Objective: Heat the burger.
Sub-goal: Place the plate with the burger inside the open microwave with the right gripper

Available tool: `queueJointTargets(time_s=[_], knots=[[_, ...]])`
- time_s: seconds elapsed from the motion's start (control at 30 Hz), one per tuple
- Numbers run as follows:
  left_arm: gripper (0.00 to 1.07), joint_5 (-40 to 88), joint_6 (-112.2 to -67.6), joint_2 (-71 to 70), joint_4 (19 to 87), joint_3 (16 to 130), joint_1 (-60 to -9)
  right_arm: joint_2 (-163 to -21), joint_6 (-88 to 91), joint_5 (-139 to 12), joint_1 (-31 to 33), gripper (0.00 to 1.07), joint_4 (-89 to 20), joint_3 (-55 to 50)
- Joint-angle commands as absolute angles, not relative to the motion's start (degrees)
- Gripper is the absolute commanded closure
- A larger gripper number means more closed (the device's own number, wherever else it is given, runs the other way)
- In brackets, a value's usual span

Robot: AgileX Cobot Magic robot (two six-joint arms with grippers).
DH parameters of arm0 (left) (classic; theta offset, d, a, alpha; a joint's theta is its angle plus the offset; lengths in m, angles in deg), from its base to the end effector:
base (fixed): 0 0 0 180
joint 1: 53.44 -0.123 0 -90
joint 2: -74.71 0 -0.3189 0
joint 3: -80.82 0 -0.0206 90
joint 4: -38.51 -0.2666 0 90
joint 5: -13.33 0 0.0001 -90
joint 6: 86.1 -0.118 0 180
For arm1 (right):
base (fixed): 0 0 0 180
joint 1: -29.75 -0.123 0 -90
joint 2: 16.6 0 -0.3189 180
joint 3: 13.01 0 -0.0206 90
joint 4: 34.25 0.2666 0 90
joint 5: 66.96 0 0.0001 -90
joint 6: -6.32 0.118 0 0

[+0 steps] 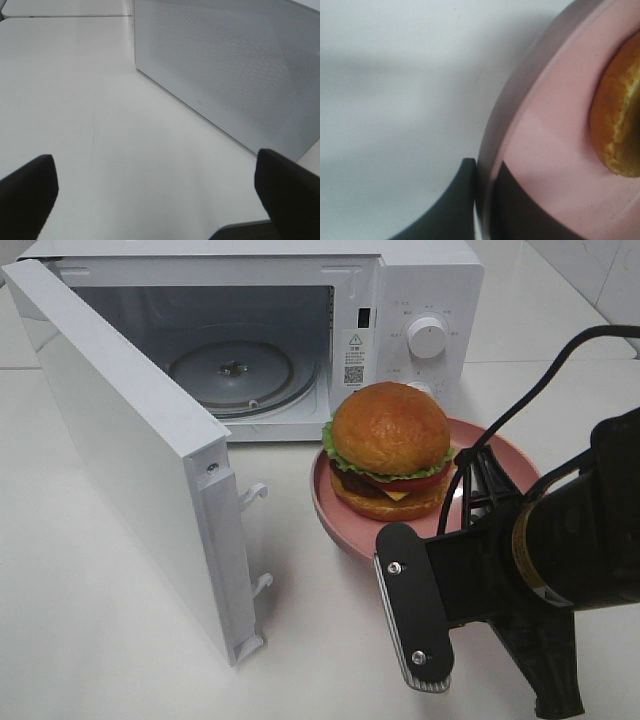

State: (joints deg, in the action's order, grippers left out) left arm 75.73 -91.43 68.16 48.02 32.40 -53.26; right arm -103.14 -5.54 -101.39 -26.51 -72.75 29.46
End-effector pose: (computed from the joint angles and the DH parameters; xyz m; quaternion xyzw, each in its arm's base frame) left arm -0.0065 -0.0173 0.2761 0.0463 0.8501 -0.0594 0.5211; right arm 0.1699 0.1794 0.1877 -0.7239 0.6383 -0.1557 0.2104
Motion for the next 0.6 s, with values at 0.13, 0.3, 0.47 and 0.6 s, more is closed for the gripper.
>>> queueJointTargets(time_s=[0.13,0.3,0.47,0.6], knots=[[0.07,74.8,-91.4,68.9,48.4,32.3,-53.0,-102.7,-15.4,-93.5,-22.7,1.07,-75.3,29.2],[0.07,74.8,-91.4,68.9,48.4,32.3,-53.0,-102.7,-27.3,-90.0,-18.6,1.07,-71.0,29.2],[0.07,74.8,-91.4,68.9,48.4,32.3,-53.0,-102.7,-40.3,-86.4,-14.3,1.07,-63.5,29.2],[0.07,74.8,-91.4,68.9,48.4,32.3,-53.0,-102.7,-56.4,-84.5,-9.9,1.07,-54.9,29.1]])
